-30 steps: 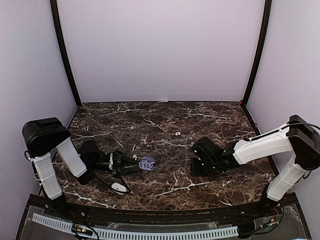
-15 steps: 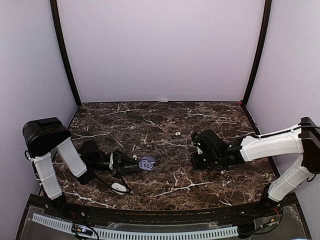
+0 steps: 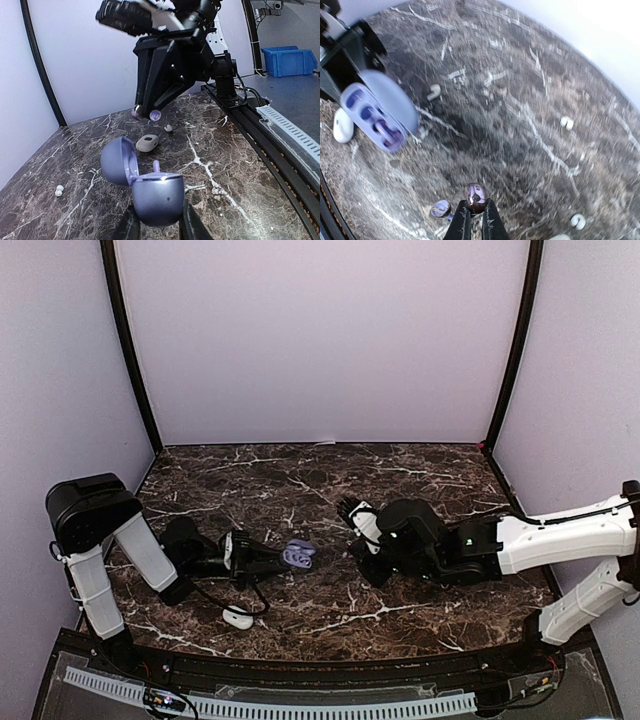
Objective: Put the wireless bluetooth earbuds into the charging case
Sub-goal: Insert the left earbud into the left side groove of the charging case.
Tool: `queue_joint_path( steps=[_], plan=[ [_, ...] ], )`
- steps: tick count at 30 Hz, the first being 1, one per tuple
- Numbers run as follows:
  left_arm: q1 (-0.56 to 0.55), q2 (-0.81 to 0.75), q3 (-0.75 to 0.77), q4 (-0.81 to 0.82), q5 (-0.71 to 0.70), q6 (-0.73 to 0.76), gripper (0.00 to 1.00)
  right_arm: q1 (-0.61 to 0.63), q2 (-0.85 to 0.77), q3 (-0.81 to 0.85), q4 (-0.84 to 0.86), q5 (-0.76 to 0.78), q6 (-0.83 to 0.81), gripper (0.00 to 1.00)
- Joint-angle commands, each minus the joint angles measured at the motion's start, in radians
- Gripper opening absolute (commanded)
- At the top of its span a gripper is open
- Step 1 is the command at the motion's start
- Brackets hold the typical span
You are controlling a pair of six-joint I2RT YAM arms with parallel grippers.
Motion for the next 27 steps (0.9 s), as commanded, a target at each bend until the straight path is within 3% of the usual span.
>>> queue_joint_path(
  steps=[1, 12, 18, 27],
  plan=[
    [-0.027, -0.031, 0.028, 0.013, -0.036, -0.057, 0.02, 0.052, 0.018, 0.086, 0.061, 0.135, -0.212, 0.00],
    [-0.063, -0.199, 0.070, -0.251, -0.168, -0.099, 0.02, 0.166, 0.075, 0.104, 0.286, 0.258, -0.653, 0.00],
    [-0.124, -0.314, 0.206, -0.713, -0.292, -0.023, 0.01, 0.177, 0.091, 0.069, 0.430, 0.285, -0.808, 0.00],
    [-0.126, -0.336, 0.203, -0.732, -0.305, -0.059, 0.02, 0.178, 0.118, 0.052, 0.559, 0.348, -0.944, 0.00]
  ],
)
